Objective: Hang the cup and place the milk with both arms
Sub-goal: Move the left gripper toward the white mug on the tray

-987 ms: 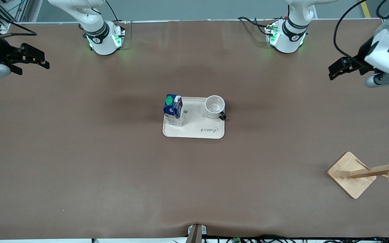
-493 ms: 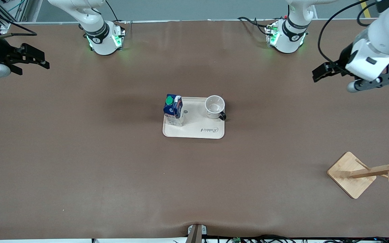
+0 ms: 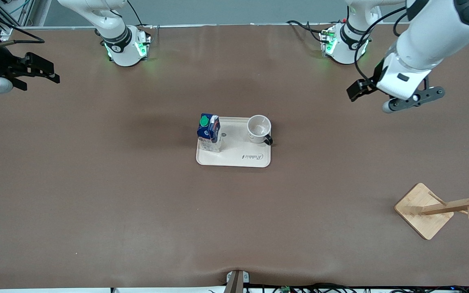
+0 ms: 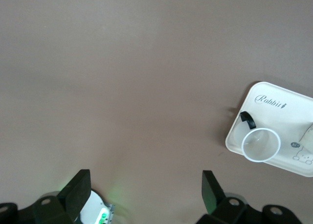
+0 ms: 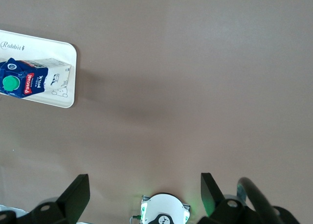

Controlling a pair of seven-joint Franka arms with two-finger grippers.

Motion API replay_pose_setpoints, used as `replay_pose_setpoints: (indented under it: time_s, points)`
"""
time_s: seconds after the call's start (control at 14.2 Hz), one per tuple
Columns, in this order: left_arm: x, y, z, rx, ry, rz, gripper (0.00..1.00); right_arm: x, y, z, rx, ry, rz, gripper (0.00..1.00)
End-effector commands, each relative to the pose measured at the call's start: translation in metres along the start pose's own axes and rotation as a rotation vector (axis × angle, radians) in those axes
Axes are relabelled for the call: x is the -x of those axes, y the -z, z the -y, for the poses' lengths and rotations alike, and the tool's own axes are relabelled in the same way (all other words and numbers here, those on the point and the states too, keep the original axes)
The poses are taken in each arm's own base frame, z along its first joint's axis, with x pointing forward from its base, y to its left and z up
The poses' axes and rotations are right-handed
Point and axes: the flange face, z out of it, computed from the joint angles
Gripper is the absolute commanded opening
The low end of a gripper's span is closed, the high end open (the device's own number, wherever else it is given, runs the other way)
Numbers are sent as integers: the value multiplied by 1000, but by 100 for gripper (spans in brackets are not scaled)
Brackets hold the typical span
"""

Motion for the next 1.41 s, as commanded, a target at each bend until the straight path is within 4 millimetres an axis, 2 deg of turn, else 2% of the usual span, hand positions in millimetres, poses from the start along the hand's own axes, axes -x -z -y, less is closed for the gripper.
replay_pose_setpoints:
  time_s: [0.0, 0.56, 0.85, 1.34]
  points:
    - [17, -17, -25, 13, 47, -15, 100, 2, 2, -2, -23, -5, -4, 100]
    - [52, -82, -87, 38, 185, -51, 100, 1, 1, -2, -24, -5, -3, 100]
    - [57, -122, -119, 78, 279, -34, 100, -1, 0, 0, -24, 5, -1, 100]
    - [95, -195, -166, 112, 339, 7, 100, -2, -2, 1, -24, 6, 4, 100]
